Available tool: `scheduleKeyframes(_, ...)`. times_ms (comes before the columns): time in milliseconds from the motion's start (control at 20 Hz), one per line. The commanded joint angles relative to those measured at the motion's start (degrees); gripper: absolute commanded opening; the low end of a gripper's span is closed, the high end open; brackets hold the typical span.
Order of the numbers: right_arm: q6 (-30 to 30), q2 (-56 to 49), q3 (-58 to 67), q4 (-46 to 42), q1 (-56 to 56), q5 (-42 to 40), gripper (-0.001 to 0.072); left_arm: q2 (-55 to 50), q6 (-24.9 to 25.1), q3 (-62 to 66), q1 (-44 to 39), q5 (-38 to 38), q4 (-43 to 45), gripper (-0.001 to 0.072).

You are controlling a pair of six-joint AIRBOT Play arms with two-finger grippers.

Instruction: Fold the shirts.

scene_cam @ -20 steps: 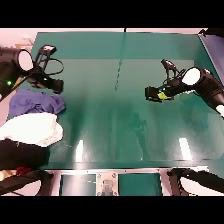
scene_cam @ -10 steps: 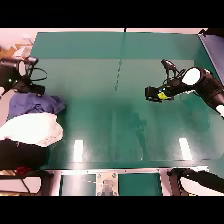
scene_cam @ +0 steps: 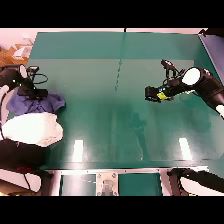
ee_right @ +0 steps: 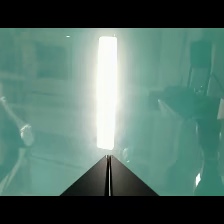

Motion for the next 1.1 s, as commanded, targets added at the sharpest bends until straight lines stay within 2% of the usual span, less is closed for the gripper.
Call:
scheduleKeyframes(0,0.0,0.0,0.0,1.9,0.0,1.7,0.0018,1.4,2.3,9.6,-3.4,-5.1,-6.9,0.0028)
scheduleKeyframes(150,-0.5,0.4,2.8,1.4,-3.4,4.3,0.0017,5.3,2.3,17.6,-12.8,-6.9,-12.5,0.0028)
scheduleKeyframes(300,-3.5,0.7,7.7,1.4,-10.0,12.2,0.0017,7.0,-0.4,20.9,-24.2,-6.7,-18.2,0.0028)
scheduleKeyframes(500,-4.6,2.1,8.9,1.4,-17.1,15.2,0.0017,5.2,-2.6,20.4,-37.6,-1.6,-21.1,0.0028)
scheduleKeyframes(650,-4.6,2.1,8.3,1.3,-18.8,15.2,0.0018,0.7,-4.3,20.3,-42.4,1.3,-21.7,0.0038)
scheduleKeyframes(700,-4.6,2.1,8.2,1.2,-18.8,15.2,0.0021,-0.7,-4.1,20.3,-43.0,1.6,-22.2,0.0377)
scheduleKeyframes(750,-4.6,2.1,8.1,1.1,-18.8,15.2,0.0128,-0.9,-4.1,20.4,-42.8,1.5,-21.7,0.0713)
scheduleKeyframes(800,-5.4,2.1,8.1,0.9,-18.8,15.3,0.0359,-0.8,-4.0,21.3,-41.7,-0.2,-21.0,0.0706)
scheduleKeyframes(850,-5.9,2.1,7.9,0.8,-18.7,15.2,0.0516,-0.6,-4.0,22.9,-39.9,-3.4,-19.3,0.0706)
scheduleKeyframes(950,-6.5,2.1,5.1,1.1,-17.9,15.0,0.0514,-0.2,-3.9,24.7,-34.7,-10.6,-14.0,0.0706)
scheduleKeyframes(1050,-7.1,2.1,-1.3,1.3,-15.7,11.2,0.0514,-0.2,-4.0,22.9,-28.2,-16.0,-12.9,0.0706)
